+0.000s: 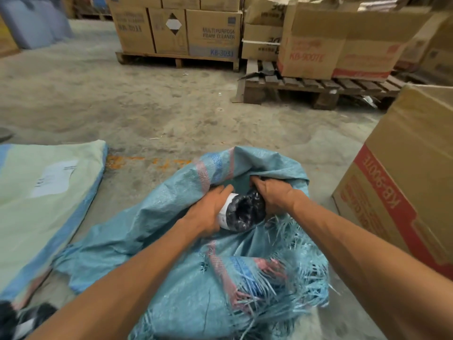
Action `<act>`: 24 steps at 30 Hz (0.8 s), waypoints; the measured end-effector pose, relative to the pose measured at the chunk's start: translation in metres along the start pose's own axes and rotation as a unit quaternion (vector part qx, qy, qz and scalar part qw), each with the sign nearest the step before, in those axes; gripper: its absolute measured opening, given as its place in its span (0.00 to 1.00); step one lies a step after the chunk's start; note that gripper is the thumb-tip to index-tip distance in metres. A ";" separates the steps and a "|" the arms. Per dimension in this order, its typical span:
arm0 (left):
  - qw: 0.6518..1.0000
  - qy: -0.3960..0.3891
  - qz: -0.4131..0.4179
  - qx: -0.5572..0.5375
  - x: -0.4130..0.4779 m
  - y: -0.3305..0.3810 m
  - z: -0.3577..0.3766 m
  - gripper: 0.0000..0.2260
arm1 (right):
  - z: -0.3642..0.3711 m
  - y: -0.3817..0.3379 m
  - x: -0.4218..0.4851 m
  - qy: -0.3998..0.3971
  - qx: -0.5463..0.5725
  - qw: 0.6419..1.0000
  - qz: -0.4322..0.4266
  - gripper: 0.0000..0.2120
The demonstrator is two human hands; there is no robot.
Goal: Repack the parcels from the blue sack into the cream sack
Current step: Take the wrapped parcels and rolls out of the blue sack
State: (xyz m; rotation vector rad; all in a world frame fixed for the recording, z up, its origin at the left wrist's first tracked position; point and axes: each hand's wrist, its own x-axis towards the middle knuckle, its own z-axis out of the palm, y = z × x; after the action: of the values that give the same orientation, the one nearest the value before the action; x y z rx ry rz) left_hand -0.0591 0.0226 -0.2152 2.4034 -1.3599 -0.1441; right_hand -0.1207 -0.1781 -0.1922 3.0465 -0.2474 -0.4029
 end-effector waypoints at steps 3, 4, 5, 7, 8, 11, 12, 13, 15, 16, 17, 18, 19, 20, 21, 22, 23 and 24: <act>0.987 -0.012 -0.035 -0.154 -0.012 0.017 -0.023 0.37 | -0.014 0.004 -0.019 -0.050 0.098 0.994 0.007 0.63; 0.982 -0.015 -0.054 -0.182 -0.015 0.022 -0.031 0.40 | -0.020 0.006 -0.024 -0.054 0.145 0.988 0.004 0.63; 0.976 -0.015 -0.081 -0.203 -0.018 0.026 -0.038 0.40 | -0.026 0.009 -0.031 -0.053 0.200 0.978 0.002 0.61; 0.947 -0.016 -0.163 -0.275 -0.024 0.031 -0.047 0.35 | -0.035 0.014 -0.042 -0.052 0.319 0.946 0.014 0.58; 0.922 -0.015 -0.199 -0.332 -0.028 0.035 -0.052 0.31 | -0.038 0.015 -0.049 -0.056 0.381 0.922 0.022 0.55; 0.860 0.001 -0.250 -0.446 -0.044 0.048 -0.067 0.26 | -0.045 0.007 -0.068 -0.083 0.545 0.833 0.041 0.46; 0.848 0.011 -0.255 -0.465 -0.050 0.052 -0.073 0.25 | -0.049 0.001 -0.076 -0.088 0.576 0.812 0.041 0.43; 0.839 0.021 -0.259 -0.478 -0.060 0.057 -0.082 0.24 | -0.054 -0.007 -0.085 -0.089 0.600 0.794 0.036 0.39; 0.822 0.044 -0.260 -0.504 -0.080 0.065 -0.098 0.24 | -0.061 -0.021 -0.101 -0.087 0.648 0.757 0.020 0.36; 0.815 0.057 -0.258 -0.516 -0.092 0.067 -0.105 0.25 | -0.065 -0.029 -0.110 -0.084 0.663 0.744 0.009 0.37; 0.808 0.072 -0.256 -0.526 -0.104 0.070 -0.112 0.25 | -0.068 -0.037 -0.117 -0.080 0.672 0.737 0.000 0.38; 0.805 0.096 -0.254 -0.527 -0.122 0.073 -0.122 0.26 | -0.074 -0.051 -0.126 -0.075 0.668 0.740 -0.010 0.38; 0.804 0.120 -0.251 -0.526 -0.137 0.077 -0.131 0.26 | -0.081 -0.063 -0.133 -0.072 0.662 0.746 -0.022 0.38; 0.807 0.148 -0.249 -0.515 -0.158 0.079 -0.141 0.26 | -0.087 -0.079 -0.141 -0.067 0.649 0.757 -0.037 0.39; 0.810 0.174 -0.239 -0.506 -0.168 0.080 -0.150 0.27 | -0.094 -0.088 -0.145 -0.059 0.638 0.766 -0.053 0.40; 0.813 0.207 -0.242 -0.489 -0.196 0.079 -0.162 0.28 | -0.099 -0.111 -0.154 -0.057 0.618 0.781 -0.076 0.41; 0.817 0.233 -0.241 -0.470 -0.212 0.080 -0.172 0.30 | -0.106 -0.126 -0.161 -0.048 0.597 0.795 -0.093 0.40; 0.818 0.257 -0.251 -0.450 -0.234 0.080 -0.182 0.32 | -0.110 -0.145 -0.171 -0.040 0.564 0.816 -0.118 0.39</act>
State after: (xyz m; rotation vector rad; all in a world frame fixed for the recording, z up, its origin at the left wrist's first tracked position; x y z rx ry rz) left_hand -0.1985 0.2325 -0.0392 1.7015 -0.2506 -0.1975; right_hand -0.2326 -0.0028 -0.0539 4.2742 -0.1244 -0.5417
